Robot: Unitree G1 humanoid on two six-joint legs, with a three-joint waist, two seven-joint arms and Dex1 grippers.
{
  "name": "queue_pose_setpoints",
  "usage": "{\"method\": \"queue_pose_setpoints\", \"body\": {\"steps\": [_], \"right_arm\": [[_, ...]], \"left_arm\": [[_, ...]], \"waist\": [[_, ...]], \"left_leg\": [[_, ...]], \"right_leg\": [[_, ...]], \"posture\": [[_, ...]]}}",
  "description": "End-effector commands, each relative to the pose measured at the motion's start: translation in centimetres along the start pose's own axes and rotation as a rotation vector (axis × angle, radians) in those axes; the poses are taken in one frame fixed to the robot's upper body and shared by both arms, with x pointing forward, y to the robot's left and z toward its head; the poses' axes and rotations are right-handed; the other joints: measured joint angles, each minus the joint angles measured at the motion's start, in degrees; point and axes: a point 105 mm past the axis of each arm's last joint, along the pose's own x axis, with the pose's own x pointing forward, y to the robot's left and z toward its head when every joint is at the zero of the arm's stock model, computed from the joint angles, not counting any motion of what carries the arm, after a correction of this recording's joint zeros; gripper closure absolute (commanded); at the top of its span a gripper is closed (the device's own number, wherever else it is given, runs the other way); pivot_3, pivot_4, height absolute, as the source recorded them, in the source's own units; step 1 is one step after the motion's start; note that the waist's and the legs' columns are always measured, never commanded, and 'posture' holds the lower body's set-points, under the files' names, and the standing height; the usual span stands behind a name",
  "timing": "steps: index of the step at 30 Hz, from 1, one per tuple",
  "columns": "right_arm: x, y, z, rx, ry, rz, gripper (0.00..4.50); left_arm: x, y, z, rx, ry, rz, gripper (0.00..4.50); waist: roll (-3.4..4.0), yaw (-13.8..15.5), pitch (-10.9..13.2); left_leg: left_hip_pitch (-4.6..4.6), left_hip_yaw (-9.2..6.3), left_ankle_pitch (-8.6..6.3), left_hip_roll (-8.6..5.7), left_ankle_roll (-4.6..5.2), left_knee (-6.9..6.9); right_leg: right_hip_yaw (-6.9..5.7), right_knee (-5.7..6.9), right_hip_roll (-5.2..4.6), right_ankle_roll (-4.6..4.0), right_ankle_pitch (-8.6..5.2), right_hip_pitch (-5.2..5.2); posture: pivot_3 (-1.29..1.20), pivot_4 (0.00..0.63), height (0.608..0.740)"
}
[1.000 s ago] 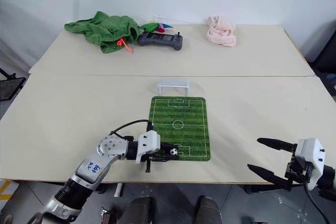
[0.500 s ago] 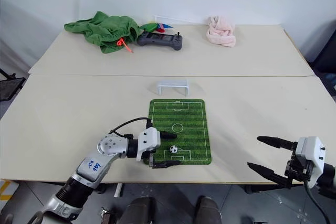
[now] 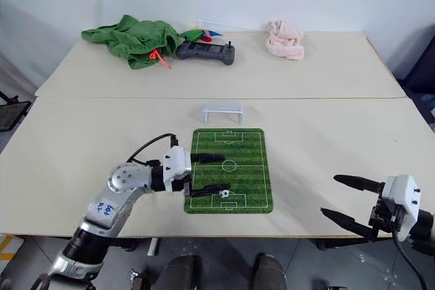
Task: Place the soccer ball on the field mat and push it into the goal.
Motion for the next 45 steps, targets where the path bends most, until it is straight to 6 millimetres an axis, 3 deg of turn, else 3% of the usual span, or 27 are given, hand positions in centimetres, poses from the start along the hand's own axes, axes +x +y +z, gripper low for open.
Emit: {"method": "queue_pose_setpoints", "body": {"steps": [1, 8, 9, 18, 22, 24, 26, 28, 33, 38, 42, 45], "right_arm": [[-0.4, -0.2, 0.5, -0.019, 0.003, -0.012, 0.00], [-0.5, -0.1, 0.3, -0.015, 0.005, -0.023, 0.00], [-0.5, 0.0, 0.3, -0.015, 0.006, -0.024, 0.00], [-0.7, 0.3, 0.0, -0.010, 0.015, -0.044, 0.00], [-0.7, 0.3, 0.0, -0.012, 0.015, -0.057, 0.00], [-0.8, 0.2, 0.0, -0.012, 0.014, -0.069, 0.00], [-0.7, 0.1, -0.2, -0.009, 0.015, -0.075, 0.00], [-0.5, 0.1, -0.3, -0.008, 0.014, -0.077, 0.00], [0.1, -0.2, -0.4, -0.011, 0.004, -0.078, 0.00], [0.6, -0.4, -0.4, -0.013, -0.002, -0.075, 0.00], [0.7, -0.7, -0.4, -0.017, -0.004, -0.070, 0.00], [0.7, -0.9, -0.4, -0.019, -0.003, -0.068, 0.00]], "left_arm": [[0.1, -2.0, 0.7, 0.007, -0.007, -0.088, 2.06], [0.4, -3.4, -2.1, -0.097, 0.190, -0.103, 4.34], [0.5, -3.5, -2.2, -0.105, 0.188, -0.103, 4.46], [2.1, -2.8, -3.4, -0.113, 0.216, -0.083, 4.46], [2.6, -0.3, -4.4, -0.094, 0.252, 0.045, 4.46], [2.5, 2.9, -4.9, -0.038, 0.270, 0.197, 4.46], [2.6, 6.0, -3.9, 0.030, 0.223, 0.325, 4.46], [3.0, 7.2, -2.5, 0.059, 0.158, 0.353, 4.46], [3.0, 7.1, 0.5, 0.097, 0.004, 0.283, 4.46], [2.5, 5.8, 1.0, 0.075, -0.035, 0.189, 4.46], [1.2, 4.8, 1.4, -0.058, -0.055, 0.118, 4.46], [-0.3, 5.0, 1.0, -0.110, -0.029, 0.173, 4.46]], "waist": [[0.00, 0.0, 0.0], [0.00, 0.1, 0.0], [0.00, 0.1, 0.0], [0.00, 0.1, 0.0], [0.00, 0.1, 0.0], [0.01, 0.1, 0.0], [-0.01, 0.4, 0.0], [-0.01, 0.2, 0.0], [0.00, -0.1, 0.0], [0.00, 0.0, 0.0], [0.00, -0.1, 0.0], [0.00, -0.1, 0.0]], "left_leg": [[0.01, 0.00, 0.00, 0.00, 0.00, 0.00], [0.00, 0.01, -0.20, 0.00, 0.36, 0.13], [0.00, 0.00, -0.21, 0.00, 0.36, 0.12], [-0.01, 0.01, -0.21, 0.00, 0.36, 0.14], [-0.02, 0.01, -0.21, 0.00, 0.37, 0.19], [-0.02, 0.01, -0.22, 0.00, 0.37, 0.19], [-0.01, 0.00, -0.21, 0.00, 0.37, 0.28], [-0.13, -0.02, -0.22, 0.00, 0.42, 0.53], [-0.24, 0.06, -0.41, 0.00, 0.54, 0.72], [-0.24, 0.06, -0.38, 0.00, 0.45, 0.70], [-0.25, 0.07, -0.41, 0.00, 0.50, 0.73], [-0.24, 0.07, -0.43, 0.00, 0.52, 0.74]], "right_leg": [[0.01, 0.00, 0.00, 0.00, 0.00, 0.00], [0.05, 0.01, 0.00, 0.00, 0.01, 0.02], [0.05, 0.01, 0.00, 0.00, 0.01, 0.02], [0.05, 0.00, 0.00, 0.00, 0.01, 0.02], [0.05, 0.00, 0.00, 0.00, 0.02, 0.02], [0.05, 0.00, 0.00, 0.00, 0.02, 0.03], [0.05, 0.01, 0.00, 0.01, 0.07, 0.06], [0.05, 0.00, 0.01, 0.03, 0.13, 0.05], [0.11, -0.05, 0.00, 0.13, 0.19, 0.04], [0.11, -0.01, 0.00, 0.13, 0.19, 0.00], [0.13, -0.01, 0.00, 0.14, 0.19, 0.00], [0.14, 0.02, 0.00, 0.14, 0.19, 0.00]], "posture": [[0.00, 0.150, 0.740], [0.00, 0.150, 0.740], [0.00, 0.150, 0.740], [0.00, 0.150, 0.740], [0.00, 0.150, 0.740], [0.00, 0.150, 0.740], [0.00, 0.150, 0.740], [0.00, 0.150, 0.740], [0.00, 0.150, 0.740], [0.00, 0.150, 0.740], [0.00, 0.150, 0.740], [0.00, 0.150, 0.740]]}}
